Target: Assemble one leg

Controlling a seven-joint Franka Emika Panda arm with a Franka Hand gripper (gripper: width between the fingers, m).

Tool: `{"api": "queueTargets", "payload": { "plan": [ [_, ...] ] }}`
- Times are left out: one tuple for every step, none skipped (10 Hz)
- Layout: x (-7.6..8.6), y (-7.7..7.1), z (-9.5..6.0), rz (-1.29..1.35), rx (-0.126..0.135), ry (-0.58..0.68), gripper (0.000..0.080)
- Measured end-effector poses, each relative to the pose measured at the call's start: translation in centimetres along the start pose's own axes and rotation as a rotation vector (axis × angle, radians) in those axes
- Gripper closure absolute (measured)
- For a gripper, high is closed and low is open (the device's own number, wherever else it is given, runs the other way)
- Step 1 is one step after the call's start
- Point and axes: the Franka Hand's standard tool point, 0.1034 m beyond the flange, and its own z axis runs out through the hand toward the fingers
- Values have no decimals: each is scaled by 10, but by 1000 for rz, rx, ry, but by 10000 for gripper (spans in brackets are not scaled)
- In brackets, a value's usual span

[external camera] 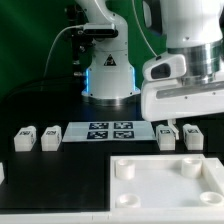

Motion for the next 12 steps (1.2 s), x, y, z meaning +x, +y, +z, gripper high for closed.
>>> {"api": "queueTargets", "payload": {
  "plan": [
    [-11, 0, 5, -16, -14, -73, 151],
    [-15, 4, 10, -4, -11, -70, 151],
    [-32, 11, 13, 8, -31, -170, 151],
    [-34, 8, 4, 29, -41, -346, 151],
    [-27, 2, -1, 36, -37, -458, 151],
    [-31, 2, -4, 39, -42, -565, 151],
    [-33, 1, -8, 35, -45, -694, 151],
    [-31, 1, -7, 24, -40, -791, 151],
    [-22, -1, -1, 27, -32, -771, 151],
    [-24, -1, -2, 26, -33, -770, 151],
    [-25, -1, -2, 25, -34, -773, 151],
    [-29, -3, 1, 25, -39, -777, 151]
  ]
}}
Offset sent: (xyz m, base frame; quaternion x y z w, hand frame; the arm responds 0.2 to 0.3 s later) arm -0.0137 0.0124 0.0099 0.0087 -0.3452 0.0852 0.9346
